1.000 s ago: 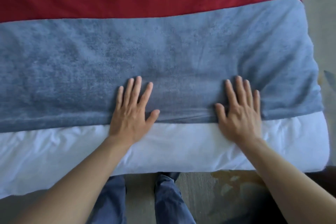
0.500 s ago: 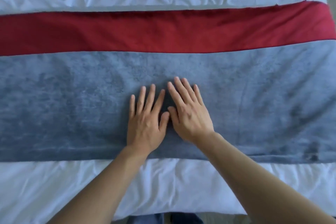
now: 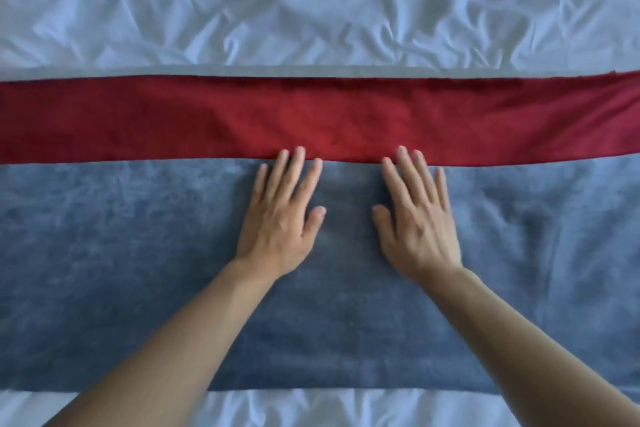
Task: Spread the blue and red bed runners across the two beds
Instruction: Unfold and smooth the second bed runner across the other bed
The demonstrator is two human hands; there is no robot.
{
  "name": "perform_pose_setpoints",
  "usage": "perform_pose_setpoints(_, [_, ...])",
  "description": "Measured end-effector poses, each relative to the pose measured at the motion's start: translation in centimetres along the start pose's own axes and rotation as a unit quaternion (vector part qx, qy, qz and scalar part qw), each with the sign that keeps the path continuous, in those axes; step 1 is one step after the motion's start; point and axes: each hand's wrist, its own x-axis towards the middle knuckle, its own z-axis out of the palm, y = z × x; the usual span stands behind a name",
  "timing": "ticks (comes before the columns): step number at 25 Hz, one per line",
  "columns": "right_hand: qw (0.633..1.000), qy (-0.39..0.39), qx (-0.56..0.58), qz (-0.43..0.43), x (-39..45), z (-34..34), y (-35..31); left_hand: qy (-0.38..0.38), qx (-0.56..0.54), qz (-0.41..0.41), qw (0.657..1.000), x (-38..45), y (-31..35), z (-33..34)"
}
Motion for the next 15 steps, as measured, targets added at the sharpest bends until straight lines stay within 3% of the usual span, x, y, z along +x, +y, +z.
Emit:
perform_pose_setpoints(2, [0.998, -0.03, 0.011, -0.055, 3.2, 1.1, -2.9, -0.009, 0.006, 0.036, 0.999, 2.5, 0.4, 0.3])
perform_pose_setpoints(5, [0.994, -0.059, -0.024, -0.089, 8.0, 2.4, -4.0, -0.026, 0.027, 0.025, 0.999, 6.4, -1.0, 0.4])
perform_pose_setpoints(9, [0.995, -0.06, -0.072, -0.048, 13.2, 3.1, -1.6, -0.026, 0.068, 0.008, 0.997, 11.2, -4.2, 0.3])
perform_pose_setpoints(15, [0.995, -0.041, -0.075, 0.057, 13.7, 2.6, 2.4, -0.025, 0.063, -0.082, 0.994, 12.9, -7.3, 0.4])
